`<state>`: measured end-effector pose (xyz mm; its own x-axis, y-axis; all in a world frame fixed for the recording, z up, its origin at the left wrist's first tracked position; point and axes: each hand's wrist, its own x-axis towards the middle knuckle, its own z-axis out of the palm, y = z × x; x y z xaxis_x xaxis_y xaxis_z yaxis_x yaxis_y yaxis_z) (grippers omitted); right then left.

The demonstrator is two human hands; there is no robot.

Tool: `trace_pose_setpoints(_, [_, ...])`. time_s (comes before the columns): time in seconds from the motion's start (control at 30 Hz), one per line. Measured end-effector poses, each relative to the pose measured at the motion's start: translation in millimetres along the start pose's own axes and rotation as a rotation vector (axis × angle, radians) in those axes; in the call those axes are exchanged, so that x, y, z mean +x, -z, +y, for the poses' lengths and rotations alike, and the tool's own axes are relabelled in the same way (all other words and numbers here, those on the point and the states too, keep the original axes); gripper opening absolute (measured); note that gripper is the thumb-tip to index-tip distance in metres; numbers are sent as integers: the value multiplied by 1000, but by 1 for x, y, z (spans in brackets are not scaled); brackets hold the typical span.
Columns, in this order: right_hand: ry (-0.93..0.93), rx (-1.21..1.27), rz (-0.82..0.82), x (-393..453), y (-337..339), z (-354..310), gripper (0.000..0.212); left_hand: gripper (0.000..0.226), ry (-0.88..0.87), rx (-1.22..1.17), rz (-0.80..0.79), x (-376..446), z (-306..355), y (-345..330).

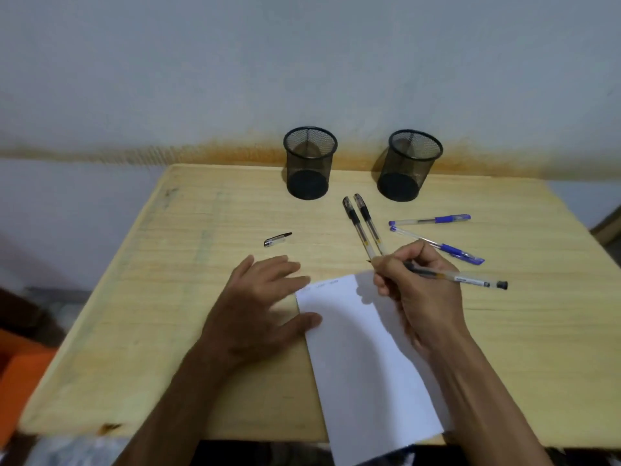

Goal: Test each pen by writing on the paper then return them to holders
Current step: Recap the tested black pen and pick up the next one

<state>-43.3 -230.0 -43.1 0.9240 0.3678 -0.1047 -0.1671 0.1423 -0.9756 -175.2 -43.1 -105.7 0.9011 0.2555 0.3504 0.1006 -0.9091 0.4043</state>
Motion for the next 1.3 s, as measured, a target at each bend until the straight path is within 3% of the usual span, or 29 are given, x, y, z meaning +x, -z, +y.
trace_pose_setpoints(0.1, [56,-122,-3,-14,19,-5,18,47,46,-53,195,2,5,0])
trace_pose_setpoints(0.2, [62,-130,12,-25,30,-8,14,27,204,-24,346,13,10,8])
trace_pose_setpoints(0.3, [31,-88,1,-32,37,-14,15,30,379,69,255,32,8,16])
trace_pose_setpoints(0.4, [12,-75,-11,-37,42,-20,17,29,414,188,97,50,3,15])
trace_pose_setpoints(0.53, [29,-35,9,-44,50,-23,15,20,443,180,47,61,-1,15])
trace_pose_setpoints(0.63, [31,7,-1,-47,54,-26,16,16,398,135,101,58,6,19])
trace_pose_setpoints(0.73, [77,-24,-32,-49,51,-33,16,12,385,-175,263,45,43,27])
trace_pose_setpoints(0.83, [182,-50,-30,-52,40,-42,9,17,331,-354,298,28,76,33])
trace_pose_setpoints(1.07, [353,-254,-126,-61,25,-52,18,19,123,-373,302,0,102,44])
trace_pose_setpoints(1.3, [384,-380,-177,-66,21,-49,17,19,85,-380,325,-9,104,46])
